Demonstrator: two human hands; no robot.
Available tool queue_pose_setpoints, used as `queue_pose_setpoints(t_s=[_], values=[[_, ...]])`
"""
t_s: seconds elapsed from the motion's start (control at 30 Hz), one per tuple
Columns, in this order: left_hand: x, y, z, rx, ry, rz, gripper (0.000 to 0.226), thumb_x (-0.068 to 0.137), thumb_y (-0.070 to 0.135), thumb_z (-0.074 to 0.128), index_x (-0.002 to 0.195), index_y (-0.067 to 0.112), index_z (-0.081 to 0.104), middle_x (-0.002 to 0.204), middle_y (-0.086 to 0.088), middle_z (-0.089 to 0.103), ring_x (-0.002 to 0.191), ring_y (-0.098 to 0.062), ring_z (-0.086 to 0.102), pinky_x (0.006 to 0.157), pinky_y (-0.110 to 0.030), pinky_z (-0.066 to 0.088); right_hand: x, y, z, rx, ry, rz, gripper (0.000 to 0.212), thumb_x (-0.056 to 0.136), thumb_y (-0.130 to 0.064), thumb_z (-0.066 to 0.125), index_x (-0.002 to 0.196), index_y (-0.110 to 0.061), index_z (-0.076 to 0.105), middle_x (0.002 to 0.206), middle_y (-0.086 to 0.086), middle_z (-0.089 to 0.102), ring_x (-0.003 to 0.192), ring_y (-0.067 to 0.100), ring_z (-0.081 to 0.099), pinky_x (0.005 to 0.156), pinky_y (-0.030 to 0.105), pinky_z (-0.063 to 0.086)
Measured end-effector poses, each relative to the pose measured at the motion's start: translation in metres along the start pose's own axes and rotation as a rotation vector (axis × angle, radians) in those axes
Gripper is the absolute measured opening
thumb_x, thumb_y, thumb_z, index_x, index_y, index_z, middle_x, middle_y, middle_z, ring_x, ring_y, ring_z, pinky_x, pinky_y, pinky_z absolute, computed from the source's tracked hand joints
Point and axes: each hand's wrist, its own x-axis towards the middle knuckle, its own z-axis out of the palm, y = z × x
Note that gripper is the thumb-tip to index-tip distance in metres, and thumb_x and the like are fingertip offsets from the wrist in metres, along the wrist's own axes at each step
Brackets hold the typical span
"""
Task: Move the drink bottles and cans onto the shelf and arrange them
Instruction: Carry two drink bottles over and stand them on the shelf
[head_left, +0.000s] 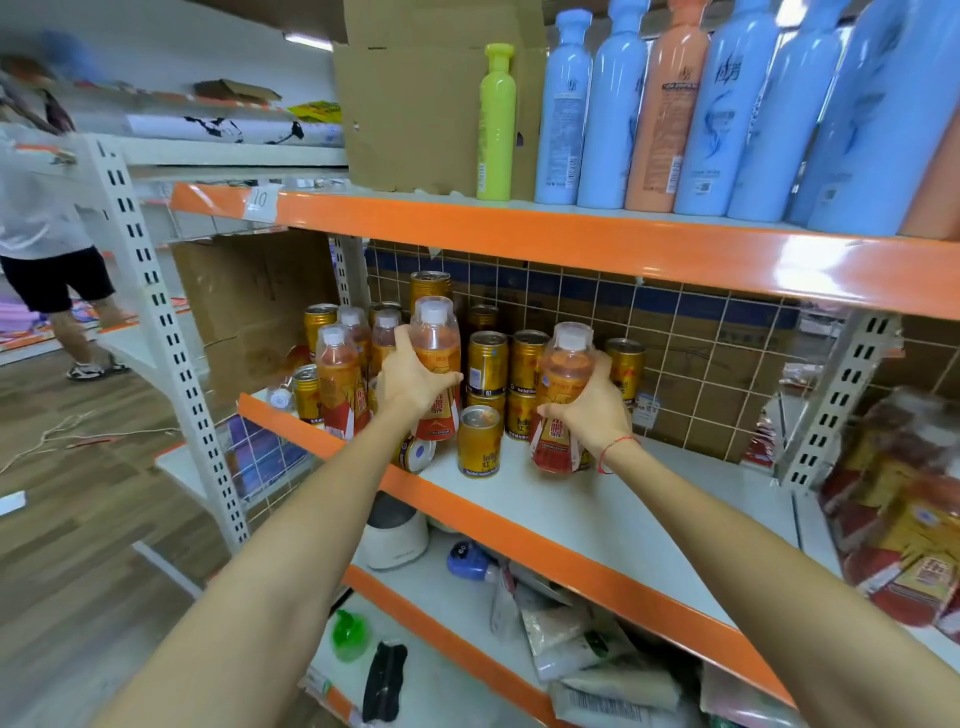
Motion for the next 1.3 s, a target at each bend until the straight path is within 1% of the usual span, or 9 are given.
queue_pose_setpoints(t_s=[0.2, 0.4, 0.57, 0.67, 0.77, 0.9, 1.0, 1.17, 1.3], values=[[-0.044, 0.016, 0.004, -0.011, 0.004, 0.003, 0.077, 0.072, 0.030, 0.081, 0.131, 0.014, 0.035, 0.126, -0.011, 0.056, 0.113, -0.029, 0.057, 0.085, -0.035, 0.048, -0.029, 0.015, -0.023, 0.047, -0.027, 0.003, 0.090, 0.066, -0.025, 0.082, 0.135, -0.021, 0.024, 0.123, 0.009, 0.057, 0.107, 0.030, 0.060, 0.089, 0.049, 0.052], [-0.078, 0.031, 0.011, -0.001, -0.013, 0.002, 0.082, 0.066, 0.036, 0.085, 0.129, 0.017, 0.035, 0.124, -0.009, 0.058, 0.111, -0.030, 0.058, 0.089, -0.044, 0.051, -0.052, 0.031, -0.047, 0.080, -0.036, 0.013, 0.084, 0.068, -0.022, 0.081, 0.132, -0.019, 0.028, 0.123, 0.010, 0.057, 0.108, 0.031, 0.060, 0.091, 0.047, 0.051], [-0.105, 0.043, 0.025, 0.016, -0.076, 0.024, 0.084, 0.067, 0.034, 0.084, 0.131, 0.016, 0.034, 0.124, -0.011, 0.058, 0.110, -0.033, 0.058, 0.087, -0.043, 0.051, -0.075, 0.039, -0.071, 0.091, -0.010, 0.056, 0.089, 0.066, -0.018, 0.083, 0.134, -0.020, 0.024, 0.123, 0.011, 0.056, 0.109, 0.031, 0.058, 0.091, 0.048, 0.051], [-0.121, 0.054, 0.033, -0.021, -0.127, 0.058, 0.085, 0.066, 0.034, 0.085, 0.131, 0.016, 0.033, 0.123, -0.013, 0.057, 0.110, -0.032, 0.057, 0.087, -0.045, 0.052, -0.093, 0.045, -0.088, 0.071, 0.039, 0.080, 0.089, 0.065, -0.018, 0.083, 0.132, -0.020, 0.025, 0.123, 0.012, 0.055, 0.108, 0.032, 0.058, 0.090, 0.049, 0.050], [-0.135, 0.066, 0.040, -0.051, -0.173, 0.083, 0.082, 0.064, 0.036, 0.085, 0.126, 0.017, 0.035, 0.120, -0.012, 0.059, 0.109, -0.031, 0.058, 0.087, -0.046, 0.052, -0.115, 0.052, -0.107, 0.031, 0.091, 0.123, 0.086, 0.068, -0.018, 0.082, 0.133, -0.017, 0.025, 0.124, 0.012, 0.053, 0.107, 0.033, 0.057, 0.090, 0.045, 0.050], [-0.158, 0.087, 0.054, -0.090, -0.227, 0.119, 0.079, 0.068, 0.032, 0.084, 0.127, 0.015, 0.036, 0.124, -0.010, 0.058, 0.110, -0.030, 0.058, 0.087, -0.041, 0.051, -0.144, 0.067, -0.140, -0.016, 0.152, 0.187, 0.087, 0.068, -0.021, 0.081, 0.134, -0.018, 0.024, 0.124, 0.010, 0.054, 0.110, 0.032, 0.056, 0.091, 0.047, 0.049], [-0.176, 0.102, 0.071, -0.132, -0.291, 0.142, 0.078, 0.068, 0.029, 0.084, 0.128, 0.016, 0.036, 0.125, -0.009, 0.057, 0.112, -0.030, 0.057, 0.089, -0.042, 0.051, -0.164, 0.082, -0.166, -0.064, 0.202, 0.227, 0.086, 0.067, -0.021, 0.082, 0.132, -0.015, 0.025, 0.120, 0.014, 0.056, 0.105, 0.033, 0.058, 0.086, 0.043, 0.051], [-0.204, 0.137, 0.106, -0.168, -0.358, 0.159, 0.078, 0.069, 0.029, 0.084, 0.128, 0.018, 0.035, 0.125, -0.008, 0.056, 0.112, -0.029, 0.057, 0.091, -0.045, 0.051, -0.184, 0.109, -0.215, -0.126, 0.283, 0.284, 0.090, 0.066, -0.022, 0.083, 0.134, -0.016, 0.024, 0.109, 0.012, 0.060, 0.097, 0.033, 0.061, 0.081, 0.045, 0.053], [-0.225, 0.174, 0.134, -0.200, -0.393, 0.173, 0.080, 0.070, 0.028, 0.083, 0.131, 0.016, 0.034, 0.126, -0.009, 0.055, 0.112, -0.030, 0.057, 0.091, -0.044, 0.051, -0.191, 0.132, -0.255, -0.131, 0.291, 0.304, 0.087, 0.067, -0.021, 0.082, 0.132, -0.018, 0.025, 0.120, 0.010, 0.056, 0.106, 0.031, 0.058, 0.084, 0.040, 0.048]])
